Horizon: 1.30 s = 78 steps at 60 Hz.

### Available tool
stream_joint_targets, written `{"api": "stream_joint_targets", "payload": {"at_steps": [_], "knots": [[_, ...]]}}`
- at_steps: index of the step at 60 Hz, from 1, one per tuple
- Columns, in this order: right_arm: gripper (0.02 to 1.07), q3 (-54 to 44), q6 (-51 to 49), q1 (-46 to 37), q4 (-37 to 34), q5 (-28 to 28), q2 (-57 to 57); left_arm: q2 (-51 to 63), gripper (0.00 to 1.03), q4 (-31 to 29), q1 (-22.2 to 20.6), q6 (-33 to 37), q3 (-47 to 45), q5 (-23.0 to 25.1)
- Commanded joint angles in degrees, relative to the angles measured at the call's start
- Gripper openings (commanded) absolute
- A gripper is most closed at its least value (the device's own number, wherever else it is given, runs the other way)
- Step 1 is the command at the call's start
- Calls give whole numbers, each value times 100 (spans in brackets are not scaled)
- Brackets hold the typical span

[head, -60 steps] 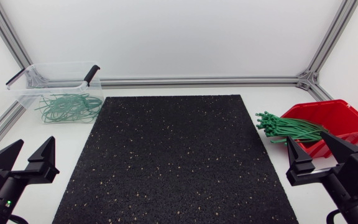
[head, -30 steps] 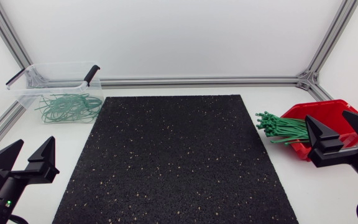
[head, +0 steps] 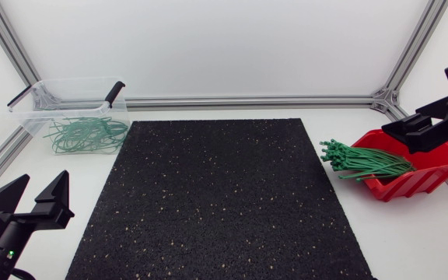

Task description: Take a green cable tie from the red box, thread the tail through the head to close it, then place it in the transparent bin on the left.

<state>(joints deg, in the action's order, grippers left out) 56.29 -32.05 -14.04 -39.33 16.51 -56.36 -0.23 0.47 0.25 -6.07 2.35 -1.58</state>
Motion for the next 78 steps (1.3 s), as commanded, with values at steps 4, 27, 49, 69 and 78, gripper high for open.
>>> {"api": "stream_joint_targets", "payload": {"at_steps": [4,27,49,69,78], "knots": [[103,585,-1110,-195,-725,10,-991,-47,99,-56,19,-123,-235,-44],[96,22,-3993,-274,-602,-245,-1721,-47,99,-56,-8,-123,-235,-44],[96,-611,-5918,-187,-576,-544,-2028,-39,99,-56,10,-123,-235,-44],[96,-1252,-6120,60,479,-975,-2415,-39,99,-65,1,-123,-235,-44],[96,-1358,-6137,86,532,-1054,-2476,-39,99,-65,1,-123,-235,-44]]}}
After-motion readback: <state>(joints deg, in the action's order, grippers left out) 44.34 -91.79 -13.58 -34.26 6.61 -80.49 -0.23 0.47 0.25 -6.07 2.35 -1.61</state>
